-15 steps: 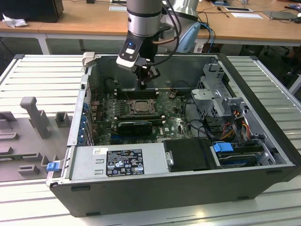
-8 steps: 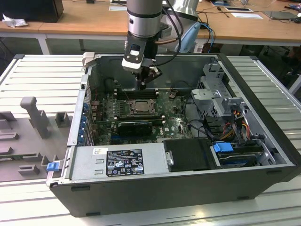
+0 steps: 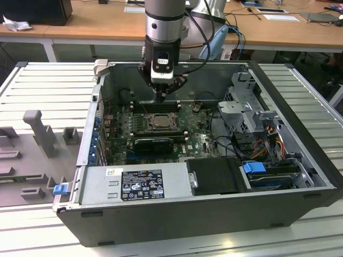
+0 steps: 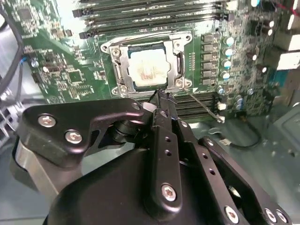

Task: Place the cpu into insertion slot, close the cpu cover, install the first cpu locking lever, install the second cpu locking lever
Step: 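Install the first cpu locking lever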

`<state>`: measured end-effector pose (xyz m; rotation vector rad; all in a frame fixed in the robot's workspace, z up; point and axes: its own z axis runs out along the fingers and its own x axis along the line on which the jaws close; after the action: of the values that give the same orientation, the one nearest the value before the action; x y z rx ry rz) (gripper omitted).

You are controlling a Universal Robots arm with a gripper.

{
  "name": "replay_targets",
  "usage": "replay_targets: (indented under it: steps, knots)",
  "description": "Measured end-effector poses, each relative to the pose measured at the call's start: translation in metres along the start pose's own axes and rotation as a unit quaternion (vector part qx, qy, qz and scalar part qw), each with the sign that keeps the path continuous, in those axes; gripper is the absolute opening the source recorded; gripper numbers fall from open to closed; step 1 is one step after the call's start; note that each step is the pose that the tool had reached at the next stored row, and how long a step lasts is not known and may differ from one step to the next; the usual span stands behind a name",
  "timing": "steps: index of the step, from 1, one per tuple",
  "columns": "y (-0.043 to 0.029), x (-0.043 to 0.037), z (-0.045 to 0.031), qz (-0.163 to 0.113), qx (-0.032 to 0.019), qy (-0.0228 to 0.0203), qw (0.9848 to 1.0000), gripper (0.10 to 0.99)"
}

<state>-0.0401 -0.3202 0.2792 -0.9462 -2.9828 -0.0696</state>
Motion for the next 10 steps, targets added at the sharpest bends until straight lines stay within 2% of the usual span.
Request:
replay_targets:
  steps: [2, 4, 6, 10]
  knots:
    - [0.0, 0.0, 0.0, -0.031, 0.0008, 0.0012, 0.9995, 0.106]
    - [0.0, 0.0, 0.0002, -0.059, 0.0014, 0.0023, 0.9983, 0.106]
    - [0.0, 0.0, 0.0002, -0.088, 0.0022, 0.0035, 0.9961, 0.106]
    - [0.0, 0.0, 0.0003, -0.126, 0.0031, 0.0049, 0.992, 0.106]
